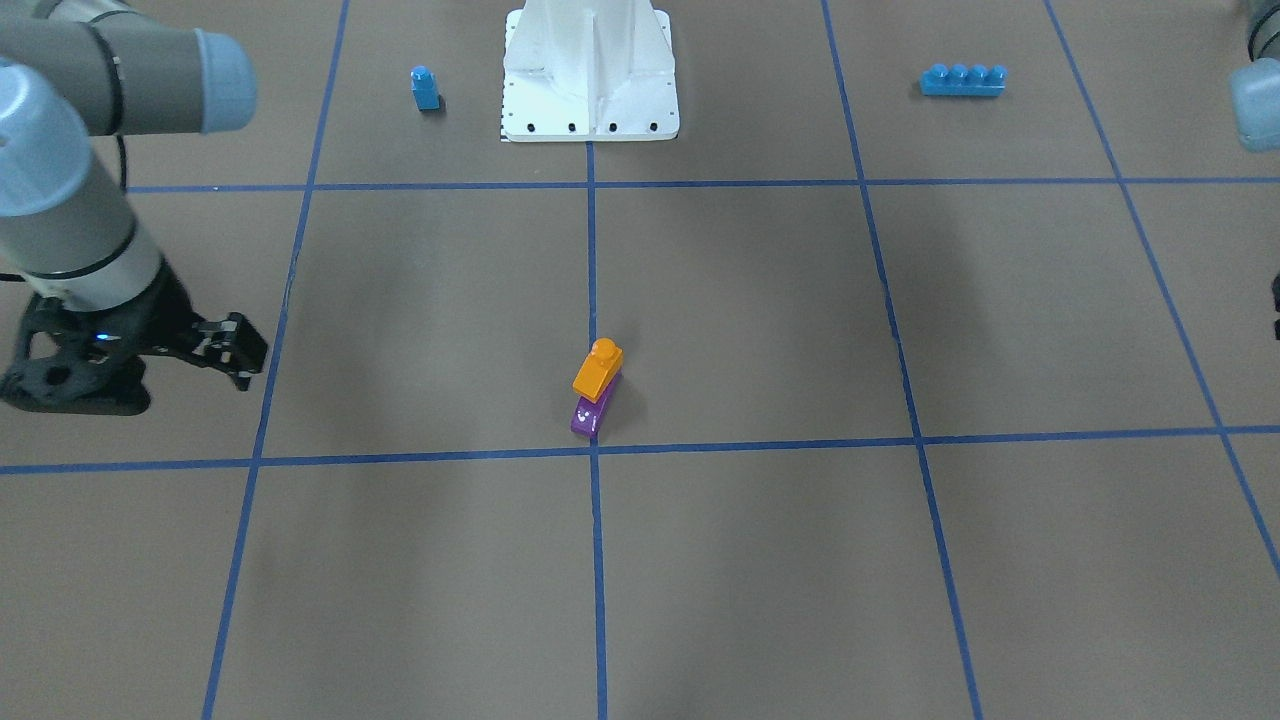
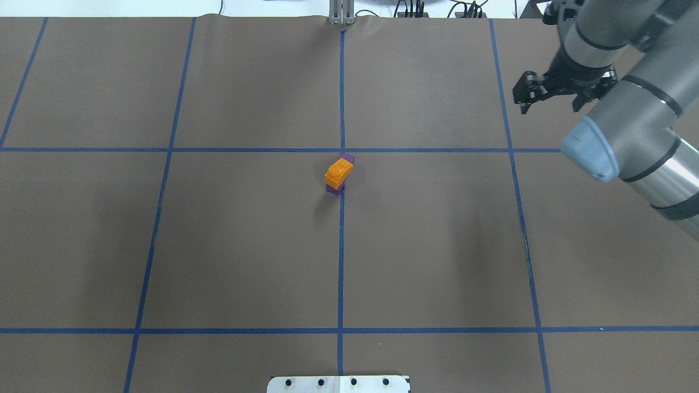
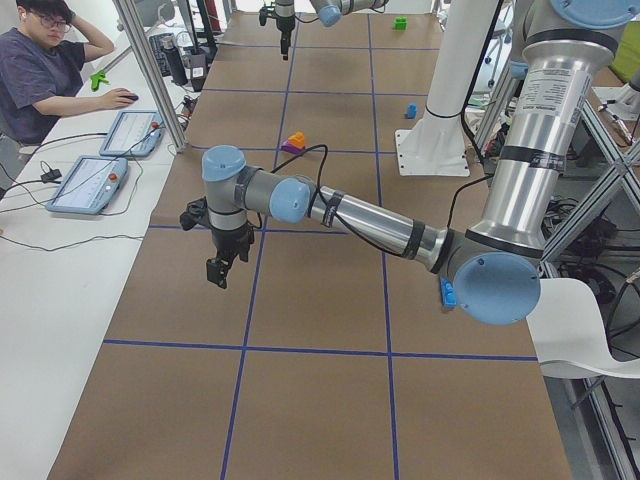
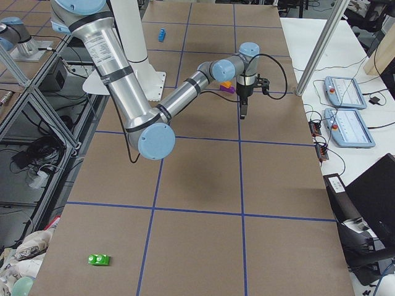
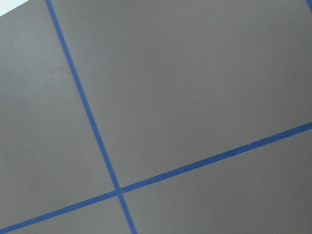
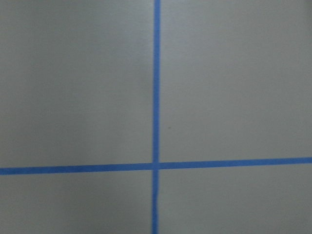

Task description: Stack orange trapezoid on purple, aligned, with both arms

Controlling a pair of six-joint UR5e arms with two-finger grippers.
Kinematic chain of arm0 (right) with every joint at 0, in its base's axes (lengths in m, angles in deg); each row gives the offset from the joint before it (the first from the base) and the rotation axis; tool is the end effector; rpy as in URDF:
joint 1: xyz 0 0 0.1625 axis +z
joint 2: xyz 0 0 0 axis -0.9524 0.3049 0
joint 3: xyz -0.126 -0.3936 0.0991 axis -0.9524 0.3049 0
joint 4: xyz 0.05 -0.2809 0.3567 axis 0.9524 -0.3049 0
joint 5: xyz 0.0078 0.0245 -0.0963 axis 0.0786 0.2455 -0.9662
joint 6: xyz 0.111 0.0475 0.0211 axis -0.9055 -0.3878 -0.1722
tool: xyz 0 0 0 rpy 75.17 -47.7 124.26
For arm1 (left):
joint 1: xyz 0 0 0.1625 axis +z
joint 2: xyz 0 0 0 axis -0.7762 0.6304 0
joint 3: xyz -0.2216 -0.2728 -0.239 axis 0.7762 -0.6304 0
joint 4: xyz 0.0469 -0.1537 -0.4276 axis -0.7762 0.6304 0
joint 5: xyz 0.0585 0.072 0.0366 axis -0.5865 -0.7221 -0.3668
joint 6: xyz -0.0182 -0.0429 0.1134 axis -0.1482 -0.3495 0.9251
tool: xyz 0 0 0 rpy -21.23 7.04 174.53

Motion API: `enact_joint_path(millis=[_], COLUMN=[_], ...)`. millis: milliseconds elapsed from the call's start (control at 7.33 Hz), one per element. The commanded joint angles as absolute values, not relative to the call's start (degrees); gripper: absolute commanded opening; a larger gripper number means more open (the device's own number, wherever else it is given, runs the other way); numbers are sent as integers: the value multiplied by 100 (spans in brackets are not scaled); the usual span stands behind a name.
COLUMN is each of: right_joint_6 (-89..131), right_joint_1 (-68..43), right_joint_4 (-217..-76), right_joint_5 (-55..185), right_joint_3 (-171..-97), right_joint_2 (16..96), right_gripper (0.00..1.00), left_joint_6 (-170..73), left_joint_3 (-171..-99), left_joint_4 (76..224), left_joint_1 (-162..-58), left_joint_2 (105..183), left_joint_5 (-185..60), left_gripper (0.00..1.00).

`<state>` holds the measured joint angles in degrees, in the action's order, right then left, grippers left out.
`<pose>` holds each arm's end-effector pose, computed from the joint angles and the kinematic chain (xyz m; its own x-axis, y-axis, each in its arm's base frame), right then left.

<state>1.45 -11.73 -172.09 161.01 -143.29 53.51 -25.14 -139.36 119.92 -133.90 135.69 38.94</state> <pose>-0.2593 -0.6081 0.3633 0.8079 -0.0077 0.5893 -0.0252 0.9986 0.0475 0.0100 -0.6270 0.5290 0.7908 0.3705 -0.4873 -0.2404 0.9201 0.3093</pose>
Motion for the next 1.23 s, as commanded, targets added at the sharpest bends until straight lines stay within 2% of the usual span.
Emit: enact_joint_path(millis=[0, 273, 409, 545, 818, 1091], right_joint_6=[1848, 1915, 1881, 1889, 1933, 2535], right_joint_1=[-224, -97, -54, 347, 1103, 1755], right_joint_4=[-16236, -15311, -15160, -14967, -15113, -15979], right_joint_5=[16494, 16592, 16541, 16679, 17538, 17849], right_joint_3=[-14302, -14153, -14100, -13987, -13811, -13967], right_joint_2=[6931, 7325, 7874, 7915, 7915, 7862], right_gripper=[100, 100, 100, 100, 100, 100], left_joint_6=[-2078, -2078, -2095, -2130, -2130, -2130], left_joint_3=[-13841, -13509, -13454, -13228, -13033, -13023], left_joint_4=[12048, 12782, 13030, 13146, 13094, 13059], left_joint_1=[-13845, -13846, -13846, -13967, -14083, -14197], left_joint_2=[13258, 13204, 12830, 12782, 12773, 12764], left_joint_5=[4327, 4480, 4472, 4472, 4489, 4515], left_gripper=[100, 100, 100, 100, 100, 100])
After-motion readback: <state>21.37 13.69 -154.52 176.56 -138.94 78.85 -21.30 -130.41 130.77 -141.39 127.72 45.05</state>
